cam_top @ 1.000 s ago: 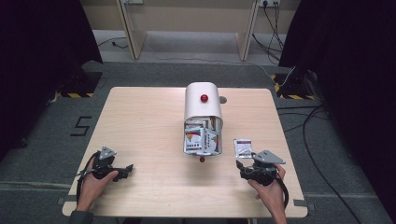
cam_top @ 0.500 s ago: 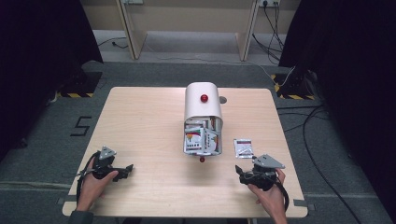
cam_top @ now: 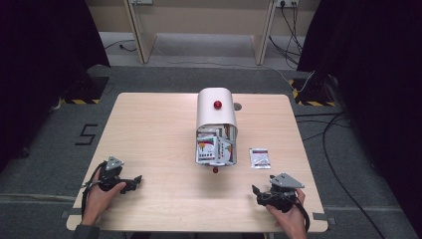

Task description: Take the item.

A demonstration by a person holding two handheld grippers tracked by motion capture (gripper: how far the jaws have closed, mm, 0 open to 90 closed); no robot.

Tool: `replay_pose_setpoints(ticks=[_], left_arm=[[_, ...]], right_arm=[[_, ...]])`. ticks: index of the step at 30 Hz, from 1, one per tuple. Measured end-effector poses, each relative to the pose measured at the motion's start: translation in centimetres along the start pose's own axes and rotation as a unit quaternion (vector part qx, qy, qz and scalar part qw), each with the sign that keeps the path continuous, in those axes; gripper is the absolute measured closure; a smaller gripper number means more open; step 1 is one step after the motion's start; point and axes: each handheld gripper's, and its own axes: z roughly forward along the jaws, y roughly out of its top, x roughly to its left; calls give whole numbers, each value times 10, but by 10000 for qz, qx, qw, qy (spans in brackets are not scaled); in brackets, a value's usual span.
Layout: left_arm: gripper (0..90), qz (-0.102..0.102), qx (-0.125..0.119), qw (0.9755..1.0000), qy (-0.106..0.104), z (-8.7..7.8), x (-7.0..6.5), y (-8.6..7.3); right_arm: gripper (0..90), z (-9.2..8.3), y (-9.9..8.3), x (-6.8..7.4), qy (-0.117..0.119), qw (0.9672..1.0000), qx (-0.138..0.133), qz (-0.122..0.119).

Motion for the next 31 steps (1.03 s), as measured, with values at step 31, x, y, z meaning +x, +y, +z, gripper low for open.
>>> replay_pose_setpoints(ticks=[31], left_arm=[[0, -1, -3, 10000, -1, 0, 0, 0]], right_arm=[[163, -3, -25, 7, 9, 9990, 439, -8]])
